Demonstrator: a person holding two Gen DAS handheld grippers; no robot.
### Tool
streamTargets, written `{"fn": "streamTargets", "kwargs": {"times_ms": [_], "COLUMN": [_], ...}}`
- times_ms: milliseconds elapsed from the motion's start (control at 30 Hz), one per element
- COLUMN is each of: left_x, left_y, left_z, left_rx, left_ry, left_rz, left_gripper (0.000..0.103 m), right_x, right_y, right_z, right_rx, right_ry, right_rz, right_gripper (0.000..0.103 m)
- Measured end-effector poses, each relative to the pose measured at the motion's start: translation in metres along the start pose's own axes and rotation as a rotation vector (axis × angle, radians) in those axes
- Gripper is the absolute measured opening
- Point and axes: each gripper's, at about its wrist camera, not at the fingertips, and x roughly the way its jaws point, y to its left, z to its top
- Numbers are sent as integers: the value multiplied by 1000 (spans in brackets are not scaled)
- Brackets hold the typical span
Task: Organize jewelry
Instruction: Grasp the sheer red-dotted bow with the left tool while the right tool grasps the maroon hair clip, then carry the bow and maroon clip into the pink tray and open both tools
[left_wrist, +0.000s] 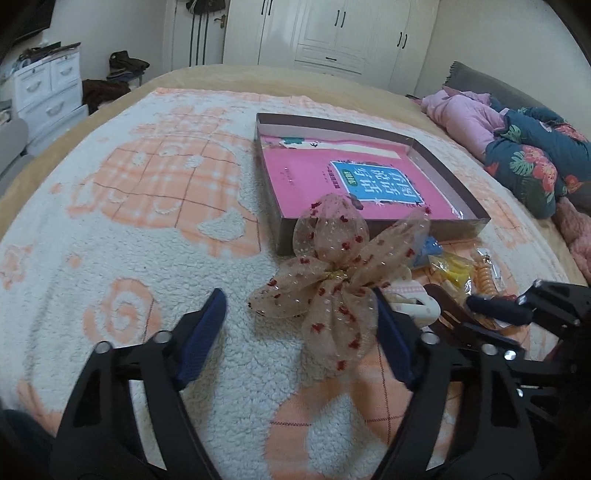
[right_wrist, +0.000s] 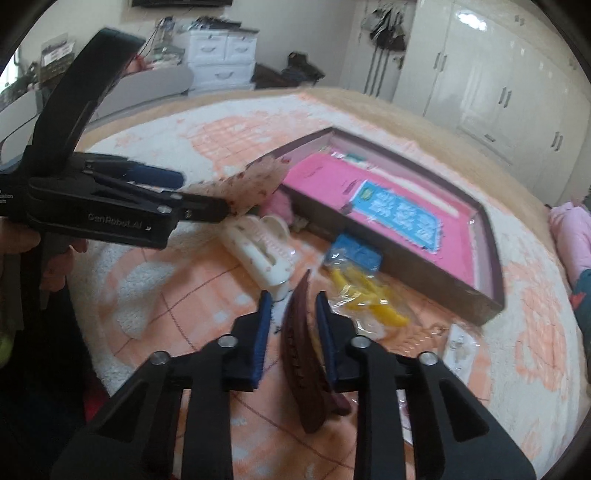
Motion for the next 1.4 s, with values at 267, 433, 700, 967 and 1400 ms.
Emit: {"fn": "streamTargets", "kwargs": {"times_ms": [267,433,700,967,1400], "left_x": [-6,-20,-38,-28,9], "left_y": [1,-2,-16,-40,-47], "left_z": [-1,-1,7,26,73], "left_rx": [19,31,45,86,60], "left_ry": [-23,-75,-131,-136,-137], "left_rz": [-42,-52,-85,-110,-79], "left_gripper": [13,8,8,8,8], "right_x": [8,-10,-45,-61,-54], "right_y": [1,-15,-40,-84,-169], "right_z": [-3,-6,-5,4,25], "right_rx": [20,123,223,293,386], "right_ry": [4,-49,-143,-196,-208], "right_rz": [17,62,79,-13,-135], "right_gripper": [9,9,9,9,9]}}
